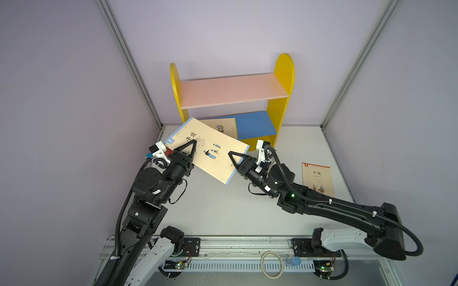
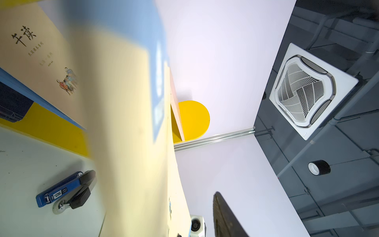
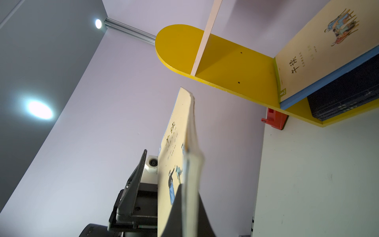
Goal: Stacking books/files
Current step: Pass.
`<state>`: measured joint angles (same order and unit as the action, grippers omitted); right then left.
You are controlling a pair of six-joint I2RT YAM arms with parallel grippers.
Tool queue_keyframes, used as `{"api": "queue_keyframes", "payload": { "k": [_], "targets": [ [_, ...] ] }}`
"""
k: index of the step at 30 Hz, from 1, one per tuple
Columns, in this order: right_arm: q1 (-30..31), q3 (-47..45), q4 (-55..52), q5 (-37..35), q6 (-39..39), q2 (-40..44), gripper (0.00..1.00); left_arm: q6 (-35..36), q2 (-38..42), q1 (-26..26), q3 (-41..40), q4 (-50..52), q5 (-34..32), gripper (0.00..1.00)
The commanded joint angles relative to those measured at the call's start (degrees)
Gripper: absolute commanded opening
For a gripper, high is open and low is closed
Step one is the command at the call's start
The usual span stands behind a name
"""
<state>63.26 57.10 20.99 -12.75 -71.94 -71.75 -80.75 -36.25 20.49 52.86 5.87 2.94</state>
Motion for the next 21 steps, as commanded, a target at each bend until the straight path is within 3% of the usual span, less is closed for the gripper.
{"api": "queue_keyframes", "payload": {
  "k": [1,5,11,17,19,21],
  "targets": [
    [0.13,-1.43,0.24,4.92,1.45,1.66,0.00,-3.12,-2.12,-3.18,0.50,-1.63,7.72,0.44],
    [0.11,-2.82,-2.78,3.36,3.20,4.24,0.00,-6.15,-4.61,-5.92,-0.08,-6.27,14.26,0.36],
    [0.06,-4.46,-6.42,-1.16,5.64,8.75,0.00,-4.90,-3.63,-5.90,0.99,-5.53,14.33,0.33],
    [-0.42,-4.10,-8.34,-1.22,7.16,10.81,0.00,-5.98,-4.74,-5.82,1.05,-6.36,16.24,0.13],
    [-0.42,-4.02,-8.42,-0.98,7.25,11.17,0.00,-6.09,-5.28,-5.82,0.97,-6.38,16.47,0.01],
    [-0.41,-3.76,-8.75,-0.87,7.50,11.19,0.00,-6.24,-5.50,-5.77,0.79,-6.13,16.59,0.00]
  ]
}}
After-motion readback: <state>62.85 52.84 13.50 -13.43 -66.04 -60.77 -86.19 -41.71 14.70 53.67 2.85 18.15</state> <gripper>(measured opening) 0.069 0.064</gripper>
